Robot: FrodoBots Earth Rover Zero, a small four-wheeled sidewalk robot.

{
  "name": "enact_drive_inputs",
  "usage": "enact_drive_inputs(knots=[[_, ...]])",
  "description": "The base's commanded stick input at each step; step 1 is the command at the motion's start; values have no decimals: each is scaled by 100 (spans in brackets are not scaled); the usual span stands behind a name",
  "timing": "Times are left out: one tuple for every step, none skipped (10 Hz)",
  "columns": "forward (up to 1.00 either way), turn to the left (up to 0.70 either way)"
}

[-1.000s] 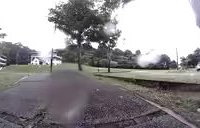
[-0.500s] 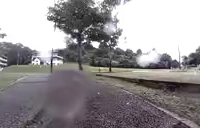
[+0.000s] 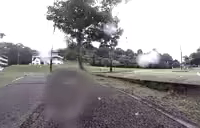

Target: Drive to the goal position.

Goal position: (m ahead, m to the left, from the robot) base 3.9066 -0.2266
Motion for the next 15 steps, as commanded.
enact_drive_inputs(knots=[[70, 0], [70, 0], [70, 0], [70, 0], [70, 0], [70, 0], [70, 0], [70, 0], [70, 0], [70, 0], [70, 0], [70, 0], [70, 3], [70, 35], [70, 32]])
